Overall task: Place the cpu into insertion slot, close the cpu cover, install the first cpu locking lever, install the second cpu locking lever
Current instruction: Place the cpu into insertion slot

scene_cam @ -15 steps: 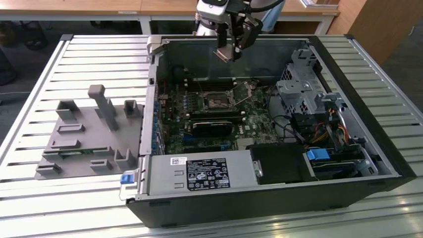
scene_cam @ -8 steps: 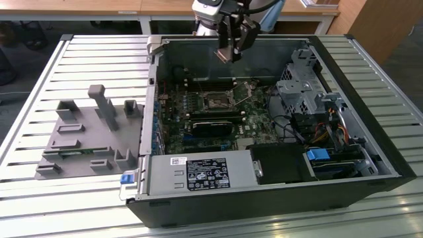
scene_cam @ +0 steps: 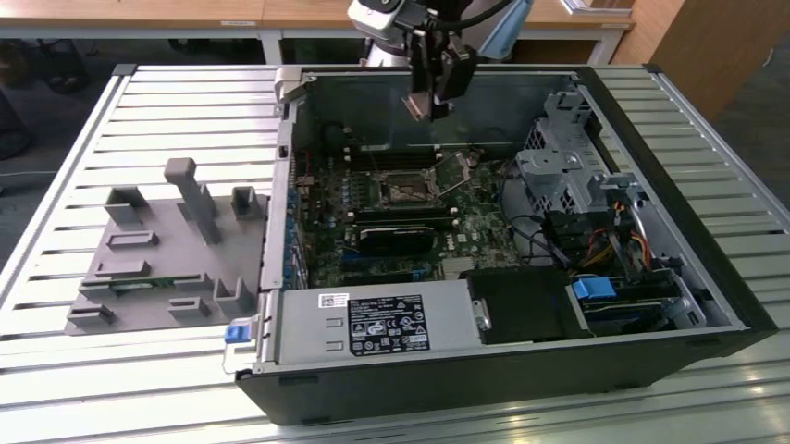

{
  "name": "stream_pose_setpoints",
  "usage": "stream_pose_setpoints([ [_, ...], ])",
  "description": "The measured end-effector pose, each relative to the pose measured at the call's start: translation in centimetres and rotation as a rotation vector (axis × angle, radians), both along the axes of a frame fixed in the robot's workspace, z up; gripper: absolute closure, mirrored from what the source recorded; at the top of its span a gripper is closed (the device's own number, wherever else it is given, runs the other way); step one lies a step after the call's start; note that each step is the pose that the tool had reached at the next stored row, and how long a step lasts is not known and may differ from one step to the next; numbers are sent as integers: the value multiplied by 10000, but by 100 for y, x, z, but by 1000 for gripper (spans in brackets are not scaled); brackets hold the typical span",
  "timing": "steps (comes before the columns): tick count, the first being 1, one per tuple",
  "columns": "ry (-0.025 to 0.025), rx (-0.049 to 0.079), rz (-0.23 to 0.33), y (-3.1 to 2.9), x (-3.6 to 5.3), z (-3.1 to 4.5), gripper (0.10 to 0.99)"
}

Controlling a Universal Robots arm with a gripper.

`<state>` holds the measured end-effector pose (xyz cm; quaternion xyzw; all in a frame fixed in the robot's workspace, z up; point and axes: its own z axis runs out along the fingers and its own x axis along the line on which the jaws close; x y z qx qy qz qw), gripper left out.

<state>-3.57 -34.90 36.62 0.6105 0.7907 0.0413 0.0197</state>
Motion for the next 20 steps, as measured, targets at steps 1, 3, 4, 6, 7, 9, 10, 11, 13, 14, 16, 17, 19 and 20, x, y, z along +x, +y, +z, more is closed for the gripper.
stream_pose_setpoints([
  [1,0,0,-180,0,0,-5,561],
  [3,0,0,-541,0,0,-15,561],
  [4,0,1,-719,0,0,-21,561],
  [6,0,0,-1095,0,0,-32,561],
  [7,0,0,-1275,0,0,-38,561],
  [9,0,-1,-1599,0,0,-51,561],
  [10,3,-3,-1679,1,0,-59,561],
  [11,6,-3,-1710,2,0,-70,561],
  [13,9,-1,-1714,2,0,-98,561],
  [14,9,-2,-1715,2,0,-112,561],
  [16,10,-11,-1714,2,0,-144,561],
  [17,9,-16,-1714,2,0,-162,561],
  [19,9,-18,-1714,2,0,-197,561],
  [20,9,-18,-1714,2,0,-216,561],
])
